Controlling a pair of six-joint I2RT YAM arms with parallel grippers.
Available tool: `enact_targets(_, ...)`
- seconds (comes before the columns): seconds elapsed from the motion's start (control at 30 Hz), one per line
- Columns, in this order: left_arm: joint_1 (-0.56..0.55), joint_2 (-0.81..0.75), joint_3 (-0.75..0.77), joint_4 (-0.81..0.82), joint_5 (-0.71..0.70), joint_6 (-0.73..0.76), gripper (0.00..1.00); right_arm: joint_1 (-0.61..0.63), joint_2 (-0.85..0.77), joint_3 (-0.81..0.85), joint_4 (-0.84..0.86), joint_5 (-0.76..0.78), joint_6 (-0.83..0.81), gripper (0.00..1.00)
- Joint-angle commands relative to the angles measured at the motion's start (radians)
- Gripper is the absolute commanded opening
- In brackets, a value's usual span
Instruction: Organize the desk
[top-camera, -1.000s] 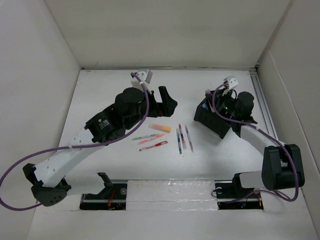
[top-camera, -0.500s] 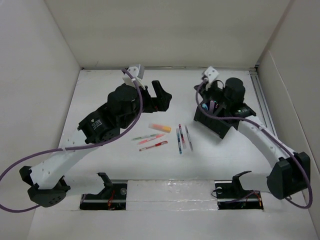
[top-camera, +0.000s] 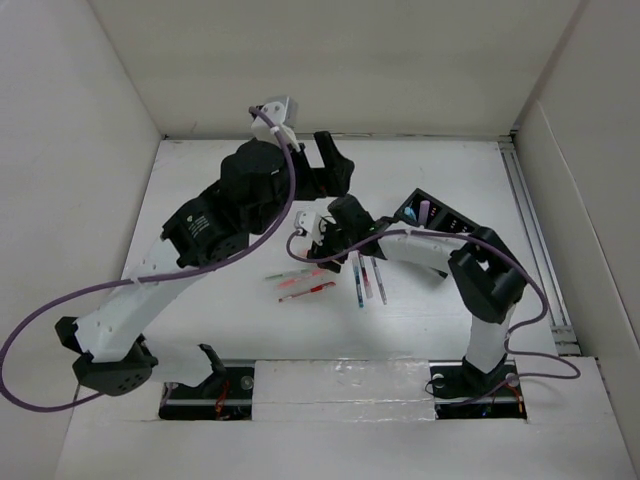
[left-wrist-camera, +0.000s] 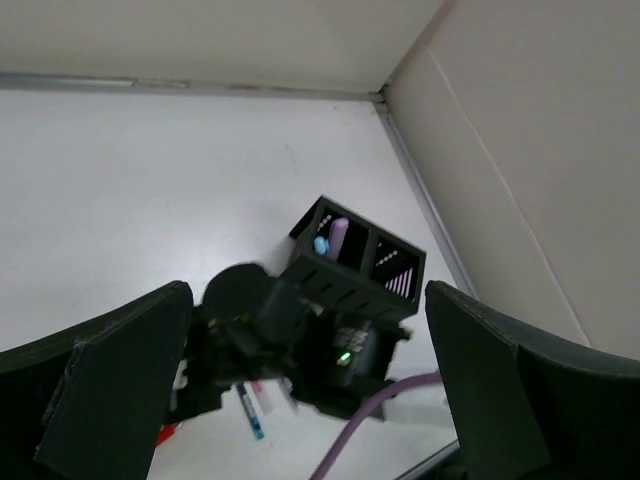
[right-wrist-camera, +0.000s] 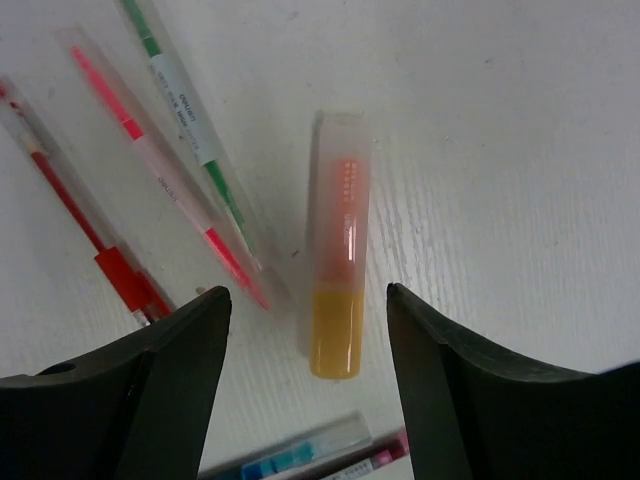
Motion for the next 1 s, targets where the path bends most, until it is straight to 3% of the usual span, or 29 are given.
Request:
enact_targets(0.0,0.002,0.084,0.16,-0.011,-0.01,0.052,0.99,0.029,0.041,0.12,0.005,0.021,-0.039,0.69)
enact_targets(0.07,0.002,0.154,0.253,-0.059,0.019,0.055,0.99,0.041,0.084,0.159,-0.027,0.037,-0.046,0.7)
enact_targets(0.23,0.002,0.185,0.269,-0.034,0.068,0.049,0.99,0.05,0.182,0.24,-0.03,0.077,-0.042,0.71)
enact_targets(0.3,0.215,0.201,0.245,-0.04,0.46,-0.029,0.97,0.05,0.203,0.255,-0.021,0.083,-0.033,0.71)
enact_targets(0.37,0.435,0.099,0.006,0.173,0.729,-0.101,0.9,0.05,0.231,0.269,-0.024,0.1,-0.028,0.68)
enact_targets(0.47,0.413,0.043,0.045,0.139,0.589,-0.034,0.9,0.05,0.26,0.291,-0.036,0.124,-0.028,0.65)
enact_targets(0.57,0.413,0.043,0.091,0.088,0.546,0.012,0.91,0.05,0.295,0.321,-0.044,0.127,-0.031,0.61)
enact_targets(0.67,0.413,0.005,0.053,0.101,0.497,0.026,0.93,0.05,0.328,0.356,-0.047,0.135,-0.025,0.51)
enact_targets(0.7,0.413,-0.006,0.042,0.098,0.486,0.026,0.94,0.041,0.334,0.363,-0.049,0.13,-0.02,0.38)
enact_targets(0.77,0.413,-0.041,0.006,0.087,0.458,0.035,0.95,0.03,0.345,0.375,-0.053,0.127,-0.017,0.26)
enact_targets(0.83,0.413,-0.102,-0.057,0.078,0.414,0.041,0.96,0.02,0.34,0.377,-0.043,0.136,-0.01,0.0)
enact_targets(0.97,0.413,-0.176,-0.132,0.076,0.375,0.045,0.97,-0.006,0.213,0.332,0.028,0.126,0.001,0.0)
